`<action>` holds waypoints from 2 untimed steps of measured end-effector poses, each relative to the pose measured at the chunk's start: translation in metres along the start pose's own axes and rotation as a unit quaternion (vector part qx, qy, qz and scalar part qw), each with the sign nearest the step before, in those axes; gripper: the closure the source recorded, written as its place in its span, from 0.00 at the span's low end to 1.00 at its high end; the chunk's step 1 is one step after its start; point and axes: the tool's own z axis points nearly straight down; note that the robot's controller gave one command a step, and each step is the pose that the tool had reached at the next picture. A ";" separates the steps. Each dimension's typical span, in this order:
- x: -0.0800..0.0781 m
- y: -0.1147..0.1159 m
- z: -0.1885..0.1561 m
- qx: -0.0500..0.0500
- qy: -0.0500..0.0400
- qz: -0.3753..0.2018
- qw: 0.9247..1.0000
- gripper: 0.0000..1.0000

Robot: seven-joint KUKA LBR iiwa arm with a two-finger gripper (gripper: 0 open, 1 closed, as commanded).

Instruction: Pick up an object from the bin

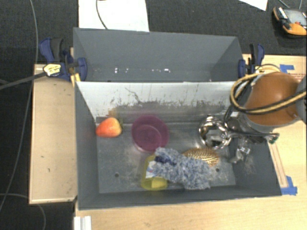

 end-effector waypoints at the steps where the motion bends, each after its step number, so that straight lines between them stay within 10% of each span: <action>1: 0.003 -0.003 -0.004 0.004 0.001 -0.024 1.000 1.00; 2: 0.003 -0.003 -0.004 0.004 0.001 -0.022 1.000 1.00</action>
Offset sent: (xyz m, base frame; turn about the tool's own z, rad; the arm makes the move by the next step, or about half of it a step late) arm 0.0000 0.0000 0.0000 0.0000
